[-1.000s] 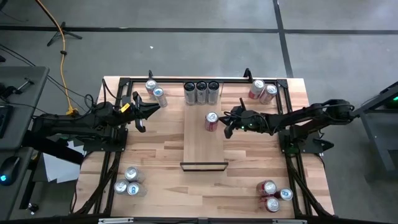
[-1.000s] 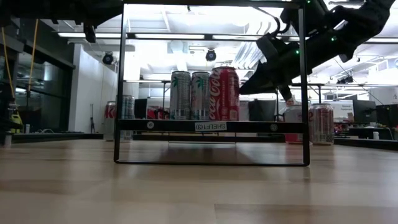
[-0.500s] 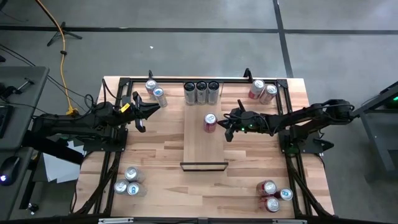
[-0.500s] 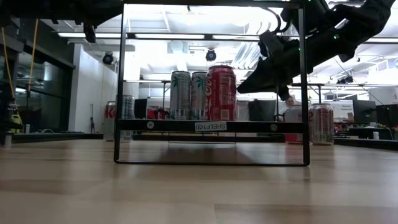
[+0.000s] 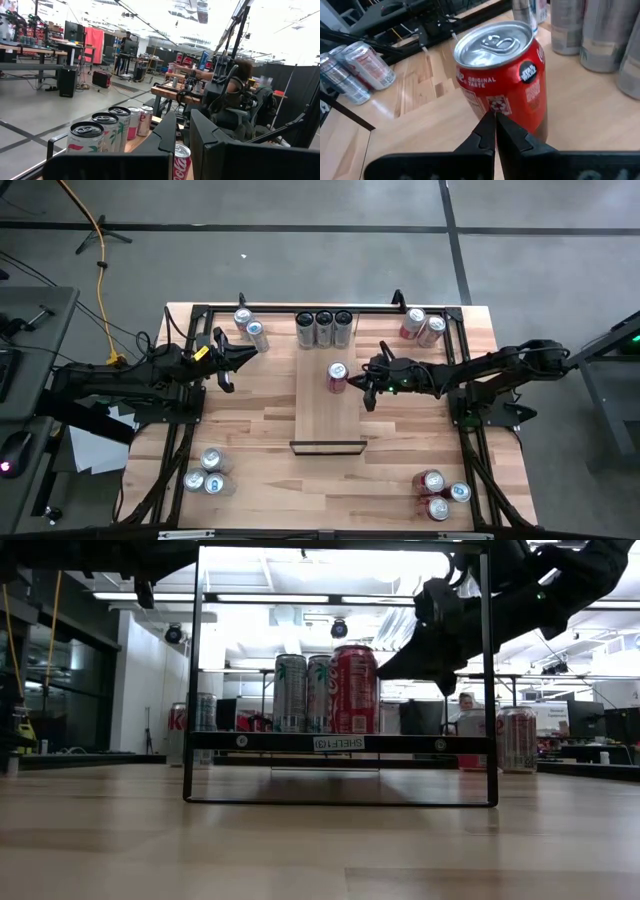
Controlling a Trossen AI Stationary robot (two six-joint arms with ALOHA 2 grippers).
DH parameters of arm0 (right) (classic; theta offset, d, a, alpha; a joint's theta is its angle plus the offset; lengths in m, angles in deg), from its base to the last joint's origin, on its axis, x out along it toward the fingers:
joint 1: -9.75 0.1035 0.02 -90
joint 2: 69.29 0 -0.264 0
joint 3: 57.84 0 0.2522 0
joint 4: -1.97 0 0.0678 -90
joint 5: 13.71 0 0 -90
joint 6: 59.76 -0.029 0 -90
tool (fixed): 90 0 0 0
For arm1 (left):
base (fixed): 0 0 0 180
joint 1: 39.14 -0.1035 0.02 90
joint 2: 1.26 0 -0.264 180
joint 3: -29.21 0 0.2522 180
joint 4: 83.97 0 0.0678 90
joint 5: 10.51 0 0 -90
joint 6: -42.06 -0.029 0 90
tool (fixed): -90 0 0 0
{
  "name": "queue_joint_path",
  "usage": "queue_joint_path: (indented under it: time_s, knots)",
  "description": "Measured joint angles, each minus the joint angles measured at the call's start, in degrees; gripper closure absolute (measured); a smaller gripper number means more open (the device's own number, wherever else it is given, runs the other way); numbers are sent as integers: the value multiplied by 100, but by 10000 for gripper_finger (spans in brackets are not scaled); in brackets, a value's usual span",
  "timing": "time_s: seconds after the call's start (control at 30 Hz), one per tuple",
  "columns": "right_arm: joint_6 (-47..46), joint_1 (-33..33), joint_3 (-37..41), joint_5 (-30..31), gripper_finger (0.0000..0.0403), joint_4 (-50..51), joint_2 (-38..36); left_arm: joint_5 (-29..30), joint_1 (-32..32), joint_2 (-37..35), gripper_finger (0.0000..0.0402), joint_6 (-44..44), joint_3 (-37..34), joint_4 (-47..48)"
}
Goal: Place canned beverage on shelf
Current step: Put the top right red-white soda can on the shelf
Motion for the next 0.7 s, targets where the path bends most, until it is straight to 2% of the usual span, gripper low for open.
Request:
queue_joint_path:
  time_s: [0.2,0.37,0.7]
  knots:
    - [171,0,-195,-130,403,315,0,-1,0,0,401,0,1,0]
    - [586,0,-662,-186,403,928,69,0,0,2,401,0,2,1]
    - [812,0,-1447,-225,403,1157,999,-2,1,2,401,2,1,-1]
